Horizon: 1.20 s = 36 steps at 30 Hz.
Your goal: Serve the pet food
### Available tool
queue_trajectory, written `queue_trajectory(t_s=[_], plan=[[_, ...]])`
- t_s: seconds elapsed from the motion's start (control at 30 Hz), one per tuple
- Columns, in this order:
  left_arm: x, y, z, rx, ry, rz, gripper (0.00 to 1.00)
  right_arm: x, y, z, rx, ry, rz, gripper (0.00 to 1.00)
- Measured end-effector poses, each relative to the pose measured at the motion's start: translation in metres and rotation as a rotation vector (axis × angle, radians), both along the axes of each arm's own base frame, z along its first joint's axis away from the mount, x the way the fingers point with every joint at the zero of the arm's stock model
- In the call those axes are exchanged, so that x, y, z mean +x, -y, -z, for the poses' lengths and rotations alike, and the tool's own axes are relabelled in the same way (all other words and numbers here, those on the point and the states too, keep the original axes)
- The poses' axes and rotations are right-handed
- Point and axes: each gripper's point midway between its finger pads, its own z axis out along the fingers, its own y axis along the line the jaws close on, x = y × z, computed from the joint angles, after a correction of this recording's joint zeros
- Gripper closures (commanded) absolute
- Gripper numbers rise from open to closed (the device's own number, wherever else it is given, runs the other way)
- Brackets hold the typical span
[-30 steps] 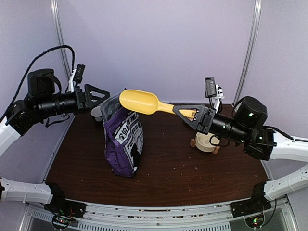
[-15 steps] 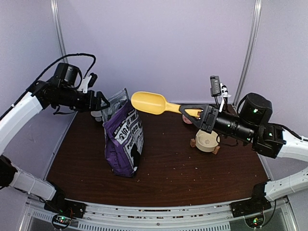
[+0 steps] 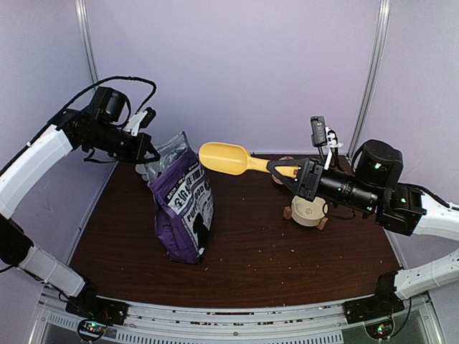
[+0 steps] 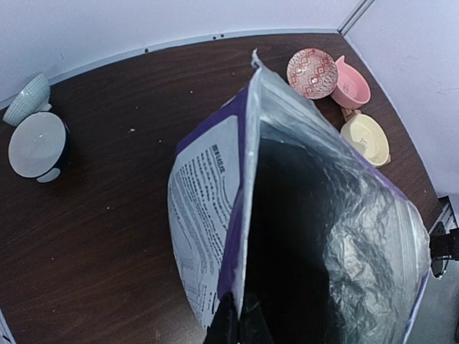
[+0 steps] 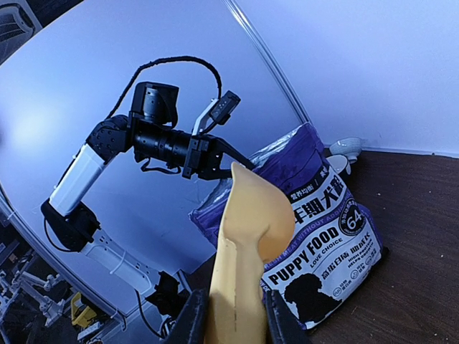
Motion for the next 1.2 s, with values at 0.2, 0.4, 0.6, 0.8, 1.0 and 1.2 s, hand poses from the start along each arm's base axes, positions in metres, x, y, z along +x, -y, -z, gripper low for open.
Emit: queue_trajectory(t_s=[0.2, 0.4, 0.6, 0.8, 1.0, 1.2], plan=[[-0.006, -0.039, -0.013, 0.178, 0.019, -0.093, 1.0, 0.003, 0.002, 0.001, -0.031, 0.009, 0.022, 0.92], [-0.014, -0.07, -0.063, 0.294, 0.123, -0.119, 1.0, 0.005, 0.004, 0.004, -0.059, 0.015, 0.04, 0.92], [-0.042, -0.036, -0.026, 0.331, 0.082, 0.059, 1.0, 0.005, 0.008, 0.008, -0.074, 0.018, 0.049, 0.91], [-0.089, 0.063, 0.071, 0.35, -0.048, 0.34, 1.0, 0.0, 0.014, 0.016, -0.087, 0.007, 0.042, 0.92], [-0.113, 0.092, 0.095, 0.292, -0.076, 0.369, 1.0, -0.014, 0.011, 0.034, -0.133, -0.016, -0.005, 0.91], [-0.113, 0.087, 0.085, 0.248, -0.05, 0.317, 1.0, -0.028, -0.007, 0.069, -0.238, -0.068, -0.076, 0.92]])
